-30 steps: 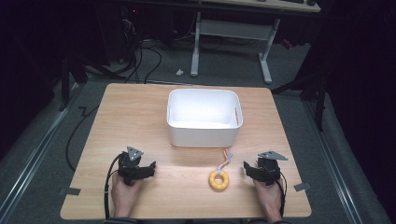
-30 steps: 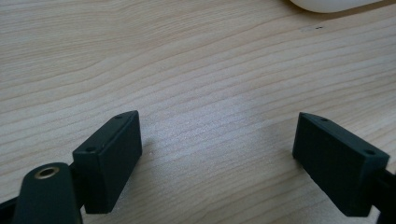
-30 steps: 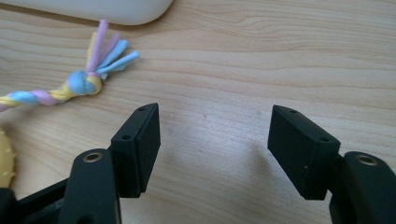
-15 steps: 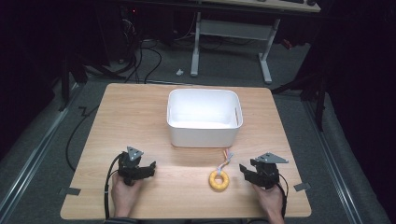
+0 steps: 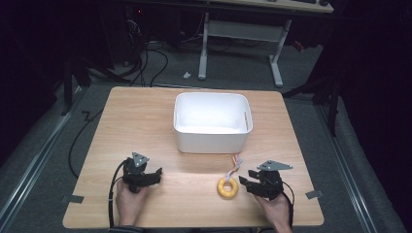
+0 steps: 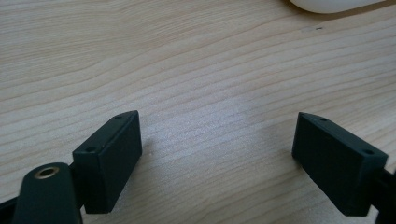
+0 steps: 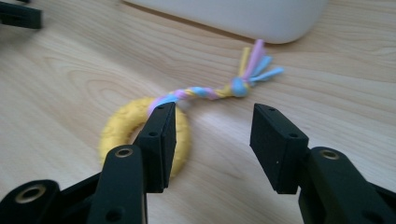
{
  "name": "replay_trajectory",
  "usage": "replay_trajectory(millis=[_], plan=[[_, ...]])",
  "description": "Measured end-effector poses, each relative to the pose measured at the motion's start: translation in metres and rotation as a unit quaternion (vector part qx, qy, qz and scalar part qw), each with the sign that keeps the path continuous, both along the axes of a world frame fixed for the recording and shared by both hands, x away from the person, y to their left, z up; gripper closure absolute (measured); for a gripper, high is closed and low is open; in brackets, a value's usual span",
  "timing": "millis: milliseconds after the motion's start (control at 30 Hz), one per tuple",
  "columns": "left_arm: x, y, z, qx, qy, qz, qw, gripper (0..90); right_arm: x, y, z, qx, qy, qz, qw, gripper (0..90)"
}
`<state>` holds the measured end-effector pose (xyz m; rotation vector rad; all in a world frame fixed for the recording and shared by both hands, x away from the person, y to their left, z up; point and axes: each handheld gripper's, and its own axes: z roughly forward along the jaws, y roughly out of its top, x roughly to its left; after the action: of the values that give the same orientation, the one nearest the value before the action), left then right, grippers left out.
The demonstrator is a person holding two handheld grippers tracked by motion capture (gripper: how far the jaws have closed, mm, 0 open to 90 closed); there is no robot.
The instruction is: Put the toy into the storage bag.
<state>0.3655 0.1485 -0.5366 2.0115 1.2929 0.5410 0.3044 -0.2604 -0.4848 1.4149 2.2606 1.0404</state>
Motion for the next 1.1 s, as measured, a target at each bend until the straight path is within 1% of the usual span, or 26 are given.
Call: replay_trajectory(millis=[33, 200, 333, 533, 567, 600, 633, 700, 800, 900, 967, 1067, 1100], plan=[[-0.001, -0.001, 0.000, 0.002, -0.001, -0.009, 1.0000, 16.3, -0.001, 0.007, -0.001, -0.009, 0.004, 0.010, 0.9999, 51.3], [-0.001, -0.001, 0.000, 0.002, -0.002, -0.011, 0.9999, 16.4, -0.001, 0.019, -0.009, -0.020, 0.017, 0.030, 0.9992, 51.9], [-0.001, -0.001, 0.000, 0.002, -0.001, -0.010, 0.9999, 16.6, 0.002, 0.026, -0.011, -0.032, 0.029, 0.035, 0.9984, 52.7], [-0.001, -0.001, 0.000, 0.002, -0.001, -0.010, 0.9999, 16.6, 0.008, 0.034, -0.013, -0.041, 0.042, 0.042, 0.9974, 53.7], [-0.001, -0.001, 0.000, 0.001, -0.002, -0.010, 0.9999, 16.6, 0.011, 0.038, -0.014, -0.052, 0.048, 0.045, 0.9965, 54.1], [-0.001, -0.001, 0.000, 0.001, -0.002, -0.010, 0.9999, 16.6, 0.011, 0.038, -0.014, -0.052, 0.048, 0.045, 0.9965, 54.1], [-0.001, -0.001, 0.000, 0.002, -0.001, -0.010, 0.9999, 16.6, 0.012, 0.041, -0.016, -0.063, 0.049, 0.047, 0.9957, 54.4], [-0.001, -0.001, 0.000, 0.002, -0.001, -0.011, 0.9999, 16.6, 0.013, 0.043, -0.017, -0.070, 0.050, 0.051, 0.9951, 54.9], [-0.001, -0.001, 0.000, 0.002, -0.001, -0.011, 0.9999, 16.6, 0.013, 0.044, -0.019, -0.077, 0.055, 0.049, 0.9943, 56.3], [-0.001, -0.001, 0.000, 0.001, -0.002, -0.010, 0.9999, 16.6, 0.013, 0.045, -0.020, -0.098, 0.054, 0.048, 0.9926, 58.7], [-0.001, -0.001, 0.000, 0.002, -0.002, -0.010, 0.9999, 16.6, 0.014, 0.045, -0.021, -0.102, 0.059, 0.052, 0.9917, 60.1], [-0.001, -0.001, 0.000, 0.002, -0.001, -0.010, 0.9999, 16.6, 0.015, 0.046, -0.021, -0.106, 0.063, 0.052, 0.9910, 62.5], [-0.001, -0.001, 0.000, 0.002, -0.001, -0.010, 0.9999, 16.6, 0.016, 0.047, -0.021, -0.110, 0.064, 0.052, 0.9904, 62.9]])
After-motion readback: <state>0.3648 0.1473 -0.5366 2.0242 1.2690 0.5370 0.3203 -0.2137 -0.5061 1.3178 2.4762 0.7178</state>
